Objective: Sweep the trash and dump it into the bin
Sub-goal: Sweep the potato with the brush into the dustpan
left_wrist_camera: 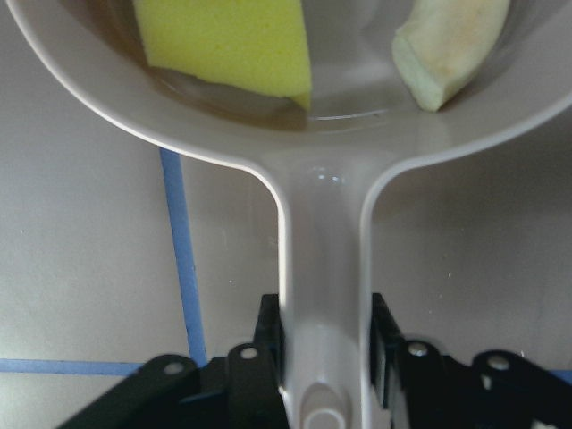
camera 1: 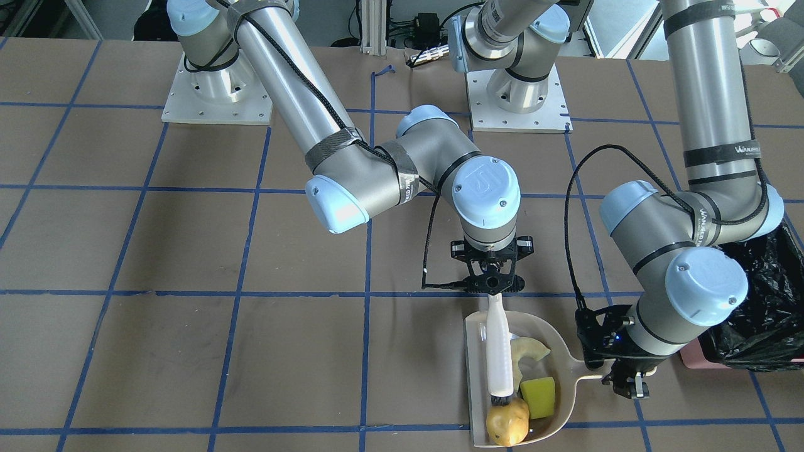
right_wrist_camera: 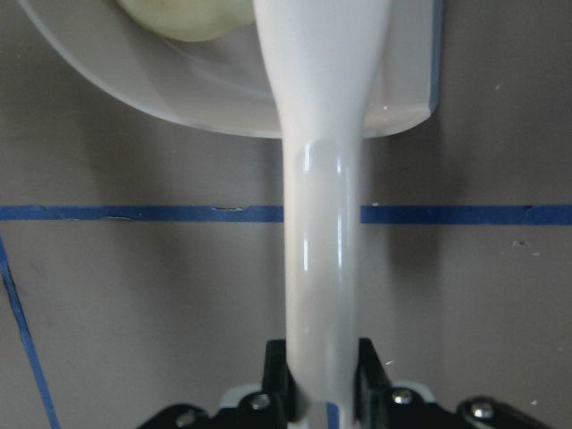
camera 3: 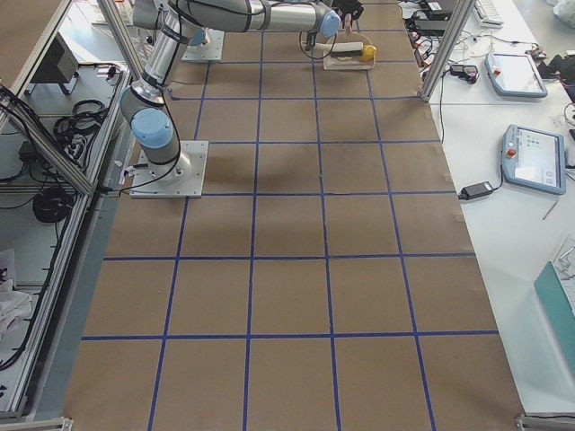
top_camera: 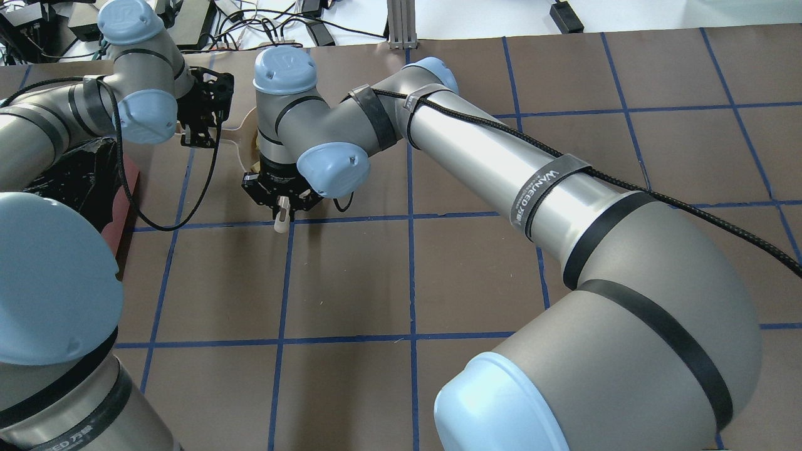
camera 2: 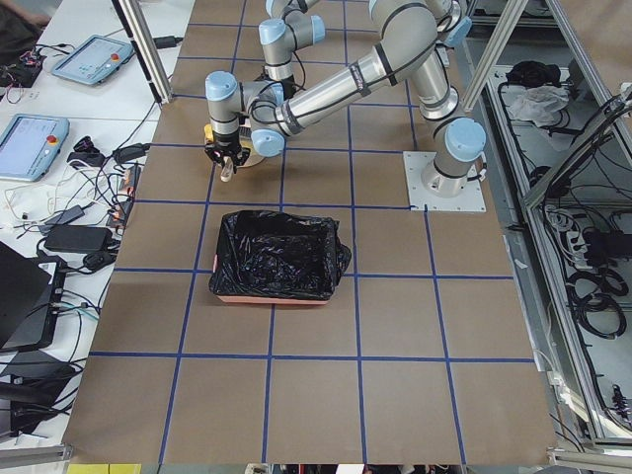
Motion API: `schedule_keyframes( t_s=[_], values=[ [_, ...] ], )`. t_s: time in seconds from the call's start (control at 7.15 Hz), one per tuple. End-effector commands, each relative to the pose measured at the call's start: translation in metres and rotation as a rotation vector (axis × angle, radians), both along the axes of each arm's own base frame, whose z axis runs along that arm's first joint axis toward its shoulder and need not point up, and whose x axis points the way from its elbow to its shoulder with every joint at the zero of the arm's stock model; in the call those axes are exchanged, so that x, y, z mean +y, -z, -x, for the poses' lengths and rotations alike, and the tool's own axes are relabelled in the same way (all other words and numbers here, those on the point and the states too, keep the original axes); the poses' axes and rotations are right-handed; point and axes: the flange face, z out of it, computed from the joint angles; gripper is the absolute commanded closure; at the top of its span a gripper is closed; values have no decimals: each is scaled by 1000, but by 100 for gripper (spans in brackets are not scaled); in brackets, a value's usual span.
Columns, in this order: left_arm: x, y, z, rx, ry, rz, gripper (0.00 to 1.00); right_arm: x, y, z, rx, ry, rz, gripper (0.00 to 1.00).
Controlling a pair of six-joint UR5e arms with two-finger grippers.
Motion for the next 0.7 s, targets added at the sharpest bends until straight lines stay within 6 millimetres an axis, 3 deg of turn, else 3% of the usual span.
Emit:
schedule_keyframes(
  t_s=[0.0,0.28,0.56],
  values=[
    [0,0,0,6,-2,2,81,1,-2,-1,13,0,7,100],
    [-1,1,3,31,-4,7,84,5,-10,24,74,-23,-10,100],
    [-1,3,2,36,-5,6,84,-15,-25,79,118,-4,-34,100]
  ],
)
